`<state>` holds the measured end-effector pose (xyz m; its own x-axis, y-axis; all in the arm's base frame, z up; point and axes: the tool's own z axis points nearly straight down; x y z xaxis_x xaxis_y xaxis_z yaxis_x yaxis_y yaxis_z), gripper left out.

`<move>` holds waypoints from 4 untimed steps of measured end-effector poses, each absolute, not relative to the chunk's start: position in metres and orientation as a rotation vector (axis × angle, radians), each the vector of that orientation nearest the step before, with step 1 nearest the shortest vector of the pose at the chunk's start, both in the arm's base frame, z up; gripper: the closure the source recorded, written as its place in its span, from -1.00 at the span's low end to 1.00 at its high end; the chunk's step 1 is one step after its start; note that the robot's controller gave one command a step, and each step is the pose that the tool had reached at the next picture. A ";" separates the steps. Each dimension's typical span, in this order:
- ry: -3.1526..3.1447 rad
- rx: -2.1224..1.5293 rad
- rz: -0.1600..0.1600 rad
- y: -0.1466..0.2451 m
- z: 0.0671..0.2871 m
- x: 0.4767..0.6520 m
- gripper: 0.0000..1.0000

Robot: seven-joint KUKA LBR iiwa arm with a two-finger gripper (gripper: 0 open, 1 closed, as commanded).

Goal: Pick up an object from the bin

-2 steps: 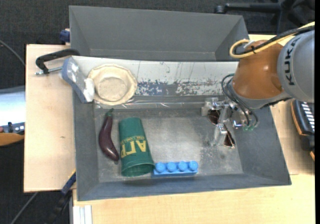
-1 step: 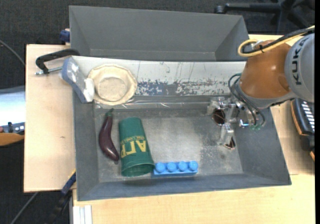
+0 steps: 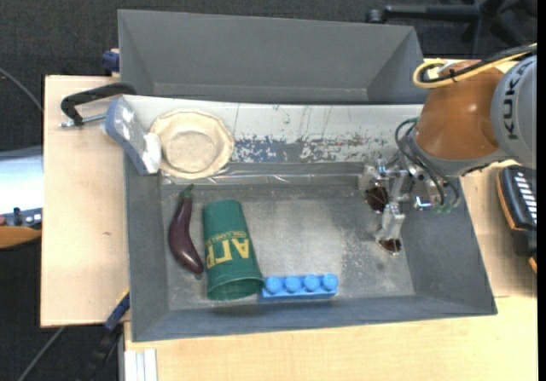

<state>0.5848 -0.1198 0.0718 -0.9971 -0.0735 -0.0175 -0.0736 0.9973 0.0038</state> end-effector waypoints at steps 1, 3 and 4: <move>3.122 0.059 0.009 -0.128 0.072 0.584 -1.00; 3.118 0.132 0.014 -0.145 0.071 0.549 -1.00; 3.114 0.209 0.015 -0.148 0.074 0.532 -1.00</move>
Offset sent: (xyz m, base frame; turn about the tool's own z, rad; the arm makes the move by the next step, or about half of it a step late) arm -0.0137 -0.0141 -0.0018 0.0840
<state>0.5316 -0.1484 0.0742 -0.9908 0.1338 -0.0198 0.1336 0.9910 0.0108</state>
